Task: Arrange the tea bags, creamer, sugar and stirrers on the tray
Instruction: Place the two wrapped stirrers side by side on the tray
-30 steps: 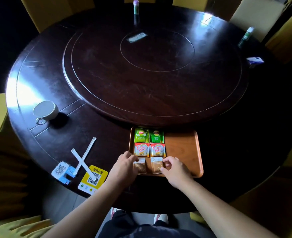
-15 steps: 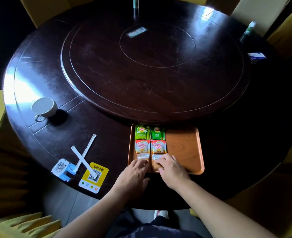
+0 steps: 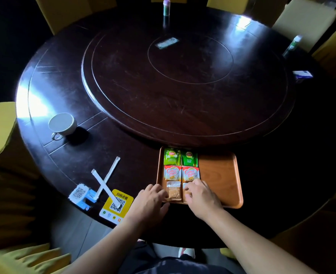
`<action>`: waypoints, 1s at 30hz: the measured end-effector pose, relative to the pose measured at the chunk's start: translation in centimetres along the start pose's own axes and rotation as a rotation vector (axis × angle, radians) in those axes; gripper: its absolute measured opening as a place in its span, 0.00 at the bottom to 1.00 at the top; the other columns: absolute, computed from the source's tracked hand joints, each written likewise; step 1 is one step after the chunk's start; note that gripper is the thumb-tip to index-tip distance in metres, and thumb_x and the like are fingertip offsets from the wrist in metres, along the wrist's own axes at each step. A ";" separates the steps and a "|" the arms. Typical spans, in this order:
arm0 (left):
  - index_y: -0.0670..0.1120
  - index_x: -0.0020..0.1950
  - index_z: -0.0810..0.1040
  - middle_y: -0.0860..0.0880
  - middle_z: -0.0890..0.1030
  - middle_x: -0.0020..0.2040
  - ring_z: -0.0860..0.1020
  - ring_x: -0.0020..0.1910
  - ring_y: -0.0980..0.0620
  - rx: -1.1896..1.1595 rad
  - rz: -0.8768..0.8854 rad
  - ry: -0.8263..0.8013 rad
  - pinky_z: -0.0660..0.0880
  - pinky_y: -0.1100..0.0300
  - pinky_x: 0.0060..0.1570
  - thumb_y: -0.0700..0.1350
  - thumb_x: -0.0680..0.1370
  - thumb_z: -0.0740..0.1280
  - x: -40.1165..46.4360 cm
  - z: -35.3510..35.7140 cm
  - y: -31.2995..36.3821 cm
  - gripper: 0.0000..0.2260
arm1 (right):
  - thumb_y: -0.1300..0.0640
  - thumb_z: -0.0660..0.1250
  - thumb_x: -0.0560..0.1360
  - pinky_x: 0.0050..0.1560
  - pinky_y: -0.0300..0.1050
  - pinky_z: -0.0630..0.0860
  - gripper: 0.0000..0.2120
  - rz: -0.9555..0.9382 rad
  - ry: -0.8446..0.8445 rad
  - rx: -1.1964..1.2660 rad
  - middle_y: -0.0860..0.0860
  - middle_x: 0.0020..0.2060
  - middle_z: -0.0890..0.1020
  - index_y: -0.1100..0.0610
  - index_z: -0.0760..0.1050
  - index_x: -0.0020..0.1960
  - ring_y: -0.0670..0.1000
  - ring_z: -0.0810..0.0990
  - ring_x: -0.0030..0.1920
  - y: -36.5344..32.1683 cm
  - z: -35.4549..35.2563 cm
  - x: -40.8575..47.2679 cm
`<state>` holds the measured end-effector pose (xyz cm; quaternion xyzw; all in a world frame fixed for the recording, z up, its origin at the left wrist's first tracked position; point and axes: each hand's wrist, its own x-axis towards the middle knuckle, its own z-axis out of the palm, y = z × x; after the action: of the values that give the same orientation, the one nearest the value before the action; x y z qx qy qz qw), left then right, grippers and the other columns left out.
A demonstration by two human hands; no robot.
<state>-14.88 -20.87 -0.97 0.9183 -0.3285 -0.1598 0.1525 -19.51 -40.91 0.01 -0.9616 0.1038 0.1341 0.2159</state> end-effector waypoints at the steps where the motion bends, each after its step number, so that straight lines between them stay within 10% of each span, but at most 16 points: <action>1: 0.53 0.55 0.78 0.53 0.77 0.53 0.75 0.52 0.50 -0.016 -0.032 0.021 0.77 0.54 0.46 0.61 0.75 0.56 -0.3 -0.4 -0.7 0.19 | 0.54 0.64 0.79 0.49 0.47 0.74 0.10 -0.011 -0.006 -0.003 0.51 0.57 0.75 0.52 0.75 0.59 0.52 0.73 0.59 -0.6 -0.1 0.3; 9: 0.50 0.51 0.79 0.50 0.79 0.50 0.76 0.52 0.46 -0.122 -0.455 0.175 0.76 0.51 0.49 0.55 0.74 0.68 -3.9 -2.7 -8.3 0.11 | 0.49 0.66 0.77 0.55 0.50 0.74 0.12 -0.169 -0.091 -0.003 0.51 0.55 0.76 0.51 0.76 0.59 0.54 0.75 0.58 -8.0 0.8 3.1; 16: 0.47 0.51 0.75 0.48 0.74 0.48 0.75 0.52 0.45 -0.180 -0.792 0.275 0.76 0.50 0.48 0.65 0.67 0.71 -6.1 -3.6 -12.9 0.25 | 0.48 0.65 0.77 0.59 0.56 0.74 0.18 -0.325 -0.251 -0.144 0.51 0.60 0.72 0.50 0.72 0.65 0.54 0.69 0.64 -15.6 3.6 6.0; 26: 0.44 0.46 0.73 0.46 0.74 0.47 0.73 0.49 0.44 -0.197 -0.722 0.259 0.74 0.49 0.45 0.58 0.69 0.70 -4.8 -3.2 -15.4 0.18 | 0.57 0.64 0.77 0.55 0.59 0.76 0.23 -0.511 -0.197 -0.369 0.53 0.70 0.69 0.54 0.68 0.71 0.59 0.69 0.65 -21.5 7.6 11.5; 30: 0.43 0.47 0.76 0.45 0.76 0.46 0.75 0.49 0.42 -0.290 -0.719 0.278 0.75 0.47 0.44 0.50 0.76 0.64 -4.6 -3.1 -16.4 0.09 | 0.59 0.67 0.73 0.41 0.56 0.79 0.15 -0.605 -0.119 -0.446 0.54 0.58 0.77 0.56 0.76 0.60 0.60 0.77 0.56 -21.6 8.2 12.7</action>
<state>-7.97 -5.23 -3.63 0.9565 0.0628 -0.1219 0.2575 -3.71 -19.92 -2.64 -0.9627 -0.2291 0.1394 0.0369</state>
